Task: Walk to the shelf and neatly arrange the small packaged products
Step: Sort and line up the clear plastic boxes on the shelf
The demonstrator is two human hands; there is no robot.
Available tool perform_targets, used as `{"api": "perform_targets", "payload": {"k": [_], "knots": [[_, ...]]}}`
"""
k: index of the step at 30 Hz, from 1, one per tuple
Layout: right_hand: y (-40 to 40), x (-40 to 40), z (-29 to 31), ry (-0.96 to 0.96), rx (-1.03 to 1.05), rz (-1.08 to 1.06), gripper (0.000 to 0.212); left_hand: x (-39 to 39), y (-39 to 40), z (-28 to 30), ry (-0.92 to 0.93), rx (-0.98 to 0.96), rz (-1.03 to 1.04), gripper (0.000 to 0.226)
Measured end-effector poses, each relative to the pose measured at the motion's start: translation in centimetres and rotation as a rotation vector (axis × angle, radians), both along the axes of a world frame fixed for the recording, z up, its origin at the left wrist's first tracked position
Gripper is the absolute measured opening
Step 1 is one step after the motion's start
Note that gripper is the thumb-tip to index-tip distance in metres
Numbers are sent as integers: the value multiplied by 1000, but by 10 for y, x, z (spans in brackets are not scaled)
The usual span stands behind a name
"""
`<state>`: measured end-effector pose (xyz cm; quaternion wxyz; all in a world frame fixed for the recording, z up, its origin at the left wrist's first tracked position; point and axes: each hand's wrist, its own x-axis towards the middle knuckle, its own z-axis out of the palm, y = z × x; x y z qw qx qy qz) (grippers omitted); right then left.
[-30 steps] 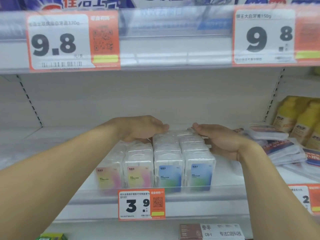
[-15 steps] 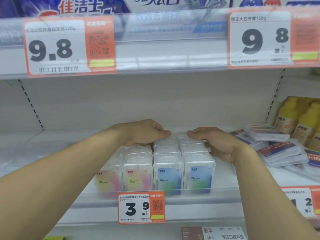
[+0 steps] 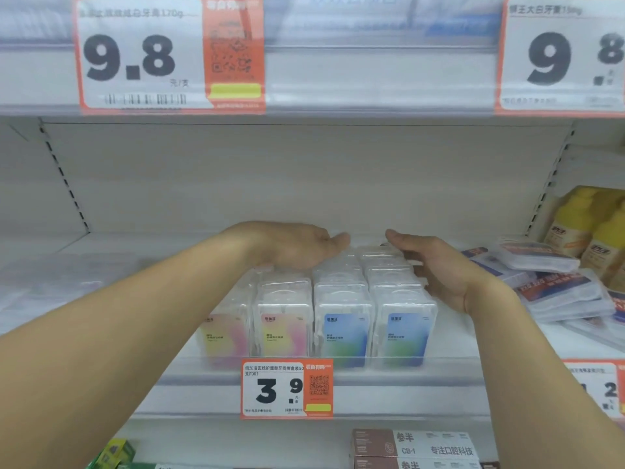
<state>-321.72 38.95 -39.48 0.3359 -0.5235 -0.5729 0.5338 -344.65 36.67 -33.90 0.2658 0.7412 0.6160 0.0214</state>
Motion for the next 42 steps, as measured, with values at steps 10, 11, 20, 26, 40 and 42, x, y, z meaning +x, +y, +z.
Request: {"api": "perform_targets", "payload": {"k": [10,11,20,26,40,42], "knots": [[-35,-76,77,-216,815,-309,9,-128,0,-16,-114,470,317,41],[-34,-90,84,-344,796,-199,6,-137,1,-25,-106,438,337,46],[60,-214,81,-968,281,351,29,-157,13,-82,-115,292,204,69],[77,-242,46,-1058,-32,450,89,-161,25,-87,-200,274,262,85],[67,-226,42,-1065,156,431,61,-161,12,-55,-357,539,481,70],[62,-221,41,-1042,132,423,69,-159,9,-50,-391,572,477,68]]}}
